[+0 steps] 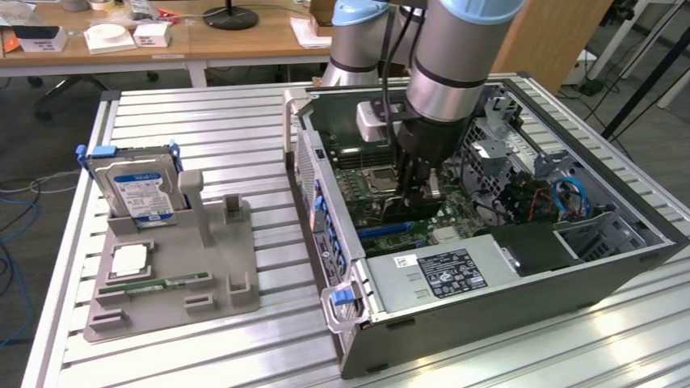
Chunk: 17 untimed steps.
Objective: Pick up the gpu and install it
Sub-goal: 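Insert the gpu into the slot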
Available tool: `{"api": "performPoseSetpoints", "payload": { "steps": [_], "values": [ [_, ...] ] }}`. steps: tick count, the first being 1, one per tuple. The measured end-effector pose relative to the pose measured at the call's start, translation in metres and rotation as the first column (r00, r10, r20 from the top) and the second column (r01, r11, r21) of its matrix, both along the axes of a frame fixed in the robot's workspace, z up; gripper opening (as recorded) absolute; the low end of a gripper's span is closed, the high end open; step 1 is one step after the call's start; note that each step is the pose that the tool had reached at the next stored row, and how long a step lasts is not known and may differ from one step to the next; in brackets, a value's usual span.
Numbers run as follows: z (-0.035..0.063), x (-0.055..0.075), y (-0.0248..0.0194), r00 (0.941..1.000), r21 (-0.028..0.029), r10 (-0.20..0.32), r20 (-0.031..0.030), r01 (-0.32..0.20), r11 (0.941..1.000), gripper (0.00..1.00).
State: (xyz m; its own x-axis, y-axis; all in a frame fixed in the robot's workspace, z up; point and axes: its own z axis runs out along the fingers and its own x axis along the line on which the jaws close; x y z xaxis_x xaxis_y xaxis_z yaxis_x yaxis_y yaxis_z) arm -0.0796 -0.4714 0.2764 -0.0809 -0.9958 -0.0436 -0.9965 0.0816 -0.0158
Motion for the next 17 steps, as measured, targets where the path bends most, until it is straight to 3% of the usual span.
{"api": "performPoseSetpoints", "payload": {
  "steps": [7,9,17],
  "values": [
    [-0.0003,-0.0012,0.0002,1.0000,0.0010,-0.003,0.0010,0.003,1.0000,0.26],
    [-0.0007,-0.0010,0.0003,1.0000,0.0039,-0.003,0.0010,0.003,1.0000,0.26],
    [-0.0012,0.0068,0.0003,1.0000,0.0043,-0.006,-0.0009,0.006,1.0000,0.26]
  ]
}}
